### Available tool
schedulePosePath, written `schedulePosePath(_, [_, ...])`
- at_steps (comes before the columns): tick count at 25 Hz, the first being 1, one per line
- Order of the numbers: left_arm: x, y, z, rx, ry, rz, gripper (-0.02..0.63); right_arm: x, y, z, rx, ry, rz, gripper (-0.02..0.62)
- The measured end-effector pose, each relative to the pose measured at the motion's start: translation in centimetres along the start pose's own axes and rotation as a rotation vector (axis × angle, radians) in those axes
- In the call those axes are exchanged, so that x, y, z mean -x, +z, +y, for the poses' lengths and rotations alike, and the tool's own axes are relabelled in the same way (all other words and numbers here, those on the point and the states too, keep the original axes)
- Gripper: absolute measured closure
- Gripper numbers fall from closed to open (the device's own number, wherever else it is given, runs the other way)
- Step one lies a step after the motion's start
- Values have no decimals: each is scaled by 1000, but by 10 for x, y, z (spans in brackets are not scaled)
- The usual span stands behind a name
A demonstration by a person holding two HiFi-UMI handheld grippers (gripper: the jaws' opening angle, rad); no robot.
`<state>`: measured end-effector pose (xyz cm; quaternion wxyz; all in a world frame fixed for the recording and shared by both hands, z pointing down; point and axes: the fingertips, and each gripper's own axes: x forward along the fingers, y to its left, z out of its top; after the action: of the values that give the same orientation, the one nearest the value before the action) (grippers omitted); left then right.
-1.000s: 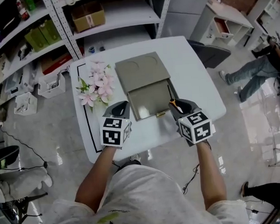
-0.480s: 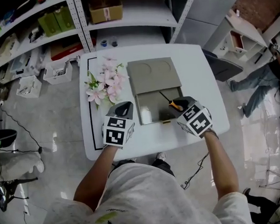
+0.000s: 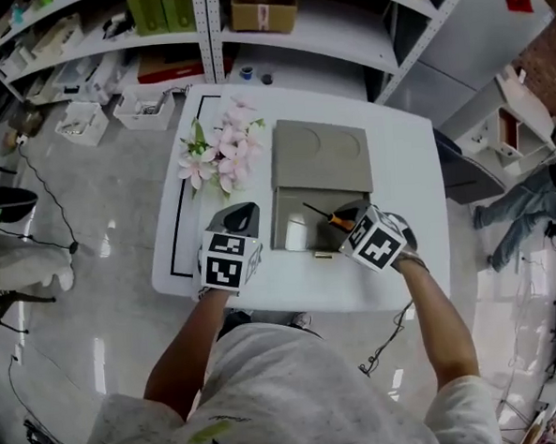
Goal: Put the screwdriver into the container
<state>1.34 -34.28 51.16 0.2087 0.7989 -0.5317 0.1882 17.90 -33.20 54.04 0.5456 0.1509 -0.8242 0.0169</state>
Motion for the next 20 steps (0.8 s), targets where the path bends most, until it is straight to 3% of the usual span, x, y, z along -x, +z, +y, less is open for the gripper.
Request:
schedulePosePath(7, [4, -7, 3, 34, 83, -12, 603, -24, -8, -1, 138, 73, 84, 520])
schedulePosePath(20, [18, -15, 7, 60, 157, -22, 603, -50, -13, 2, 241, 135, 197, 518])
